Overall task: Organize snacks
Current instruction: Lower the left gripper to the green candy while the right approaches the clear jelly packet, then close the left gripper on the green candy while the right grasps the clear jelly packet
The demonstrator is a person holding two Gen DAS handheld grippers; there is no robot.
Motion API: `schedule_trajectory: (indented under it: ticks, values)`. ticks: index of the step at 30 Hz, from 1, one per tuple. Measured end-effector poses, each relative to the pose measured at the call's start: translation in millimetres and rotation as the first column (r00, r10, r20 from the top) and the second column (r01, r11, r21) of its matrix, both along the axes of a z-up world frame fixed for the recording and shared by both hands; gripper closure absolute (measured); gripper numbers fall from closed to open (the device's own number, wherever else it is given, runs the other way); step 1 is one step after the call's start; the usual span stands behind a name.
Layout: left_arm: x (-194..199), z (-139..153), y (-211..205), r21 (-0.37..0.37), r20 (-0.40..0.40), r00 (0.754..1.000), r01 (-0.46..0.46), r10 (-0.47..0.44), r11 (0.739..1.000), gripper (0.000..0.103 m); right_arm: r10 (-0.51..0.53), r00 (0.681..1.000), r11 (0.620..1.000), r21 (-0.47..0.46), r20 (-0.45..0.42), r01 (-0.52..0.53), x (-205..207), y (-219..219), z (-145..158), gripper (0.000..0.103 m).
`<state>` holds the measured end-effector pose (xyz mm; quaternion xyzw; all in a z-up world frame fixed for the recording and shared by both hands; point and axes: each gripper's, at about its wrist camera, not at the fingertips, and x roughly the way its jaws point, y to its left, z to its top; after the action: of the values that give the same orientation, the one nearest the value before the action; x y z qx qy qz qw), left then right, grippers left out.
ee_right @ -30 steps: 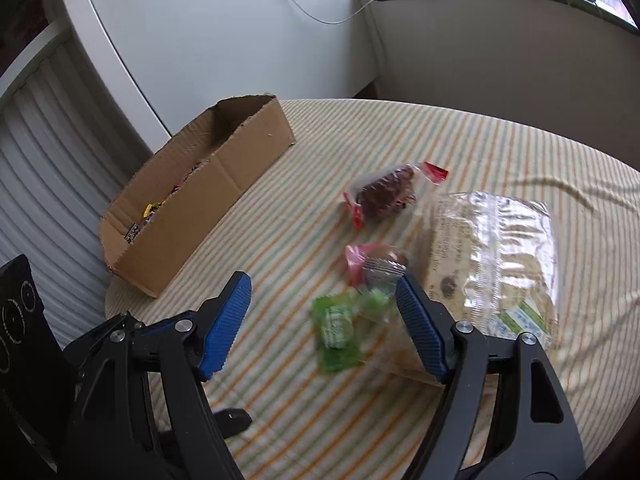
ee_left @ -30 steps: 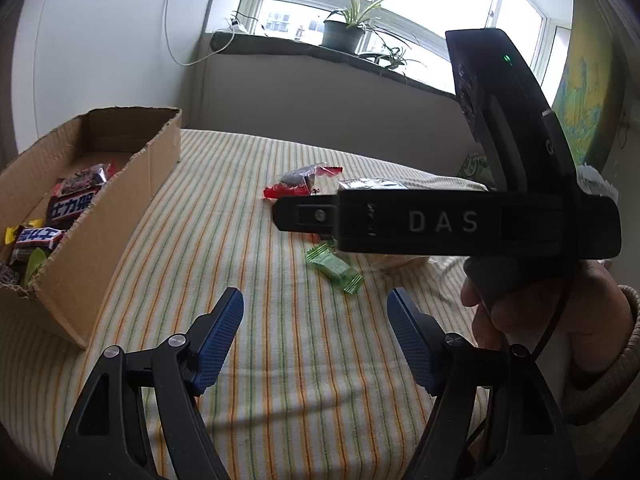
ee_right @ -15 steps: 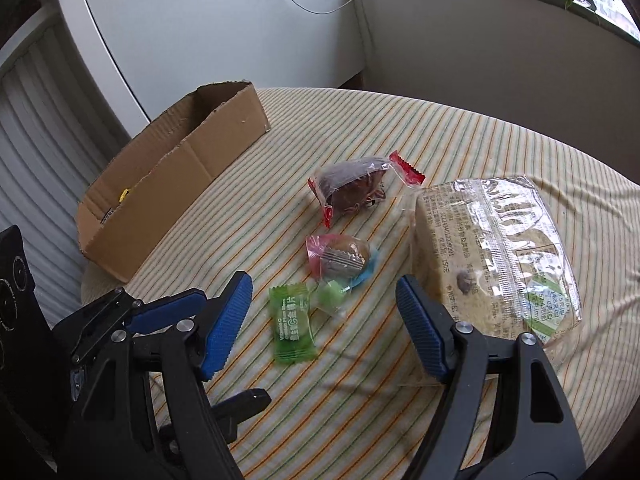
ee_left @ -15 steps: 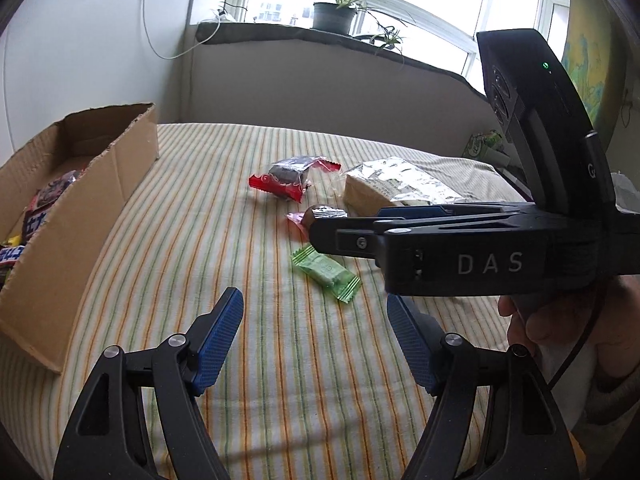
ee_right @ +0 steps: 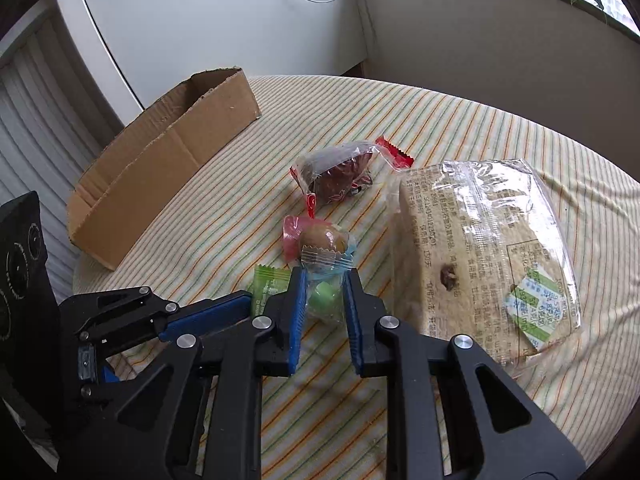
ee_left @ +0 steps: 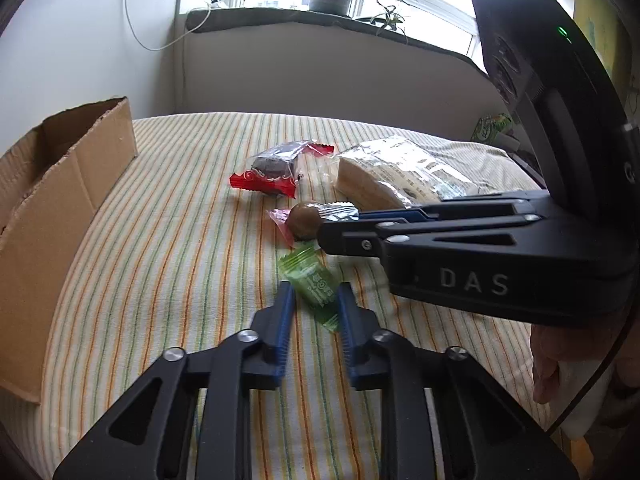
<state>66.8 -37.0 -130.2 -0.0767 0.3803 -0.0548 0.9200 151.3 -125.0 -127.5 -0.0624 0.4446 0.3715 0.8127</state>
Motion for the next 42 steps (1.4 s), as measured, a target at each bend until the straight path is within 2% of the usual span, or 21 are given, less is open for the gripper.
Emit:
schedule_trajectory:
  ticks: [7,14,18,21,23,25,28,29,30,36,42]
  values:
    - [-1,2,5,-0.043,0.012,1.0,0.005,-0.005,0.999,0.096,-0.058,0.998,0.997,0.053,0.006,0.057,-3,-13,6,0.084]
    - [-5,9,5,-0.057,0.024,1.0,0.021,-0.019,0.998,0.097,-0.091,0.996,0.993,0.078,-0.005,0.092,-16,-23,5,0.084]
    - [5,7,5,-0.067,-0.025,0.999,0.023,-0.025,0.997,0.097,-0.108,0.994,0.991,0.08,-0.002,0.108,-21,-26,3,0.084]
    - [11,9,6,-0.065,-0.045,0.999,0.004,-0.007,0.998,0.085,-0.143,0.99,0.983,0.118,0.002,0.141,-27,-36,7,0.084]
    - [16,10,2,-0.037,-0.058,0.998,-0.002,0.0,0.999,0.075,-0.162,0.987,0.978,0.134,0.001,0.16,-31,-43,8,0.084]
    - [23,8,-4,-0.006,-0.07,0.998,0.001,-0.002,1.0,0.072,-0.172,0.985,0.974,0.147,0.0,0.17,-35,-49,9,0.084]
    - [27,7,-10,0.03,-0.066,0.998,0.008,-0.006,1.0,0.072,-0.177,0.984,0.973,0.149,-0.002,0.175,-40,-58,9,0.084]
    - [28,6,-10,0.028,-0.068,0.998,0.008,-0.006,1.0,0.086,-0.176,0.984,0.973,0.152,-0.003,0.175,-42,-61,9,0.084]
    - [29,6,-9,0.026,-0.07,0.998,0.01,-0.008,1.0,0.087,-0.175,0.985,0.973,0.155,-0.003,0.173,-43,-63,9,0.084]
    - [21,10,-7,0.016,-0.042,0.999,0.025,-0.024,1.0,0.088,-0.18,0.983,0.97,0.167,0.018,0.175,-53,-68,13,0.084]
    - [2,25,-6,0.042,0.019,0.999,0.024,-0.025,0.999,0.088,-0.2,0.979,0.967,0.172,0.041,0.191,-63,-68,14,0.084]
